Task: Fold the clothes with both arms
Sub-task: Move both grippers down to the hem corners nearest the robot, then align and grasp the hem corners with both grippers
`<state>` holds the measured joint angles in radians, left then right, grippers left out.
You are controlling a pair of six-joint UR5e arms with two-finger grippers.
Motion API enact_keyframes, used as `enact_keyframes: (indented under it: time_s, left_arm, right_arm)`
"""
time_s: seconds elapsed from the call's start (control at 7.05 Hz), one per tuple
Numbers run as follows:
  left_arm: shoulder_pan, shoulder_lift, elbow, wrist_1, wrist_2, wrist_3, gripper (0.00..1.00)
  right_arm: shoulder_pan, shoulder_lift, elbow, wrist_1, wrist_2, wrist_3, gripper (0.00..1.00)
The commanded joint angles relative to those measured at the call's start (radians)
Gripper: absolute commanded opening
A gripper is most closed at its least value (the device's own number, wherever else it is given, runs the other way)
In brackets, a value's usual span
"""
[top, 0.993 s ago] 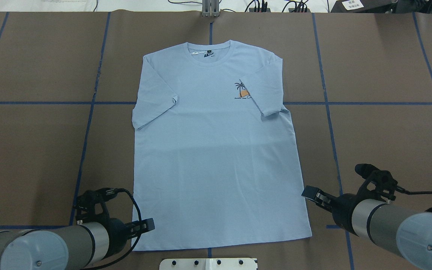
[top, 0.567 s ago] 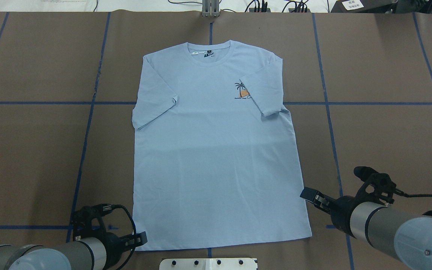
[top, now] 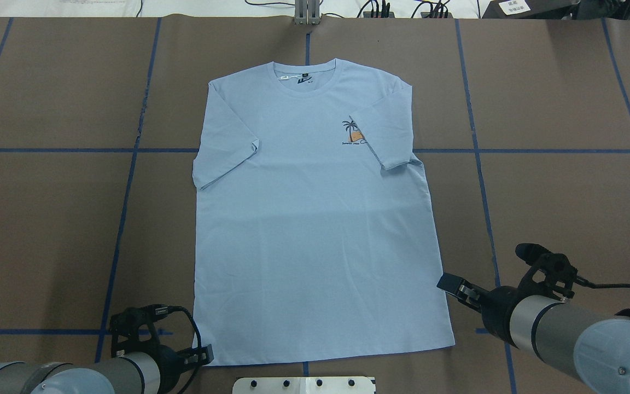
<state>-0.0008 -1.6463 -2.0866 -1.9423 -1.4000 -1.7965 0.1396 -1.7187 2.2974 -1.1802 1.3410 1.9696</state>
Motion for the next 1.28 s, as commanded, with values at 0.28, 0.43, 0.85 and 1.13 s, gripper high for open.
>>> enact_keyframes:
  time_s: [0.28,0.43,0.85,1.13]
  left_arm:
    - [0.010,-0.006,0.003,0.000,-0.002,0.003,0.49]
    - [0.015,-0.007,0.010,0.000,-0.004,0.003,0.49]
    - [0.015,-0.012,0.011,0.000,-0.005,0.003,0.44]
    - [0.015,-0.012,0.011,0.002,-0.005,0.003,0.42]
  right_arm:
    - [-0.003,-0.001,-0.001,0.001,-0.003,0.000,0.83]
    - [-0.003,-0.001,-0.001,0.001,-0.003,0.000,0.83]
    - [-0.003,-0.001,-0.001,0.001,-0.005,0.000,0.83]
    - [-0.003,0.001,-0.007,0.002,-0.005,0.000,0.83]
